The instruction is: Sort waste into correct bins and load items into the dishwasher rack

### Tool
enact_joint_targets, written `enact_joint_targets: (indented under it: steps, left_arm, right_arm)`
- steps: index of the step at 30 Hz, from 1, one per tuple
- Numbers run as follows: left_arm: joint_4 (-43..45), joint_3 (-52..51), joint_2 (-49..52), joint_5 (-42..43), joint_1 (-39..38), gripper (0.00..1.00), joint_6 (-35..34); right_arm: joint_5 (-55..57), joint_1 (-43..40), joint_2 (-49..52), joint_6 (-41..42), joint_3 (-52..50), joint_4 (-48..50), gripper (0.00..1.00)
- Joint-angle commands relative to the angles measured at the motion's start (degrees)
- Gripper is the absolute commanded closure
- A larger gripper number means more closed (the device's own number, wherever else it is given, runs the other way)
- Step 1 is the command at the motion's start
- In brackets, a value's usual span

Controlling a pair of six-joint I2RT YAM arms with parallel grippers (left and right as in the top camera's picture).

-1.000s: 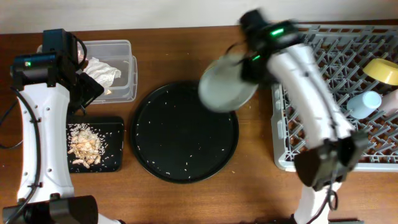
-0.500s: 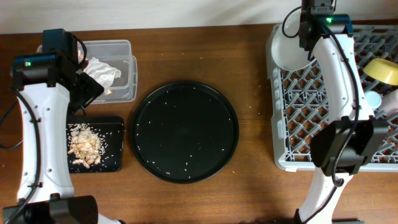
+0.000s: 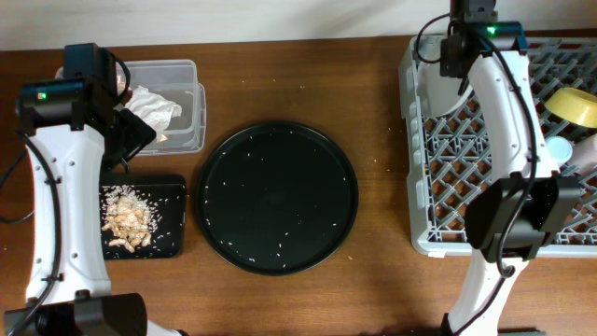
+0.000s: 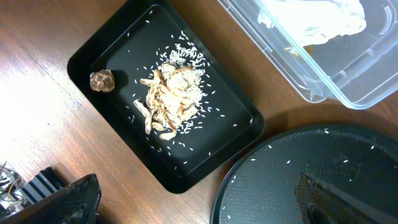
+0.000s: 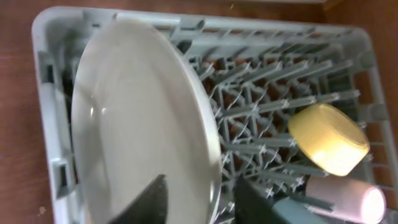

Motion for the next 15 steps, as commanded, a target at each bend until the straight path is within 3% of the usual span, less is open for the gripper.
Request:
enact_joint_targets:
  steps: [1,5,6,8,9,10,13,15]
  left_arm:
    - [-0.04,0.09,-0.61,-0.2,0.35,0.01,-0.72]
    - [-0.04,0.09,-0.61,-0.17,0.35,0.01,-0.72]
    - [-0.07,0.09,-0.61,-0.17,0.35,0.01,-0.72]
    - [-0.04,0.09,-0.61,-0.17,0.35,0.01,-0.72]
    - [-0.04,0.09,-0.61,-0.17,0.35,0.01,-0.72]
    - [-0.07,0.09,-0.61,-0.17,0.35,0.01,-0.72]
    - [-0.04,0.09,-0.61,-0.17,0.35,0.01,-0.72]
    - [-0.04,0.09,-0.61,-0.17,0.35,0.01,-0.72]
  right_arm:
    - [-1.55,2.16,-3.72,2.32,0.04,-1.73,0.47]
    - [-12.63,5.84,-22.36,7.1,0.04,-8.15,0.39]
    - [-16.26,6.08,-27.45,9.09,0.04,-12.26,0.19]
    - [-20.9,6.08,-35.17,11.54,0.04,-22.34,0.12]
    - [-21.31,6.08,-38.88,12.41,0.02,-32.28,0.02]
    - [-20.33,6.08,-40.52,12.41,-0.02,-37.35,0.02]
    - [-21.51,6.08,-50.16,13.88,-9.97,-37.88,0.02]
    - [-28.2,6.08,-61.57,13.92,-26.01,-37.44,0.02]
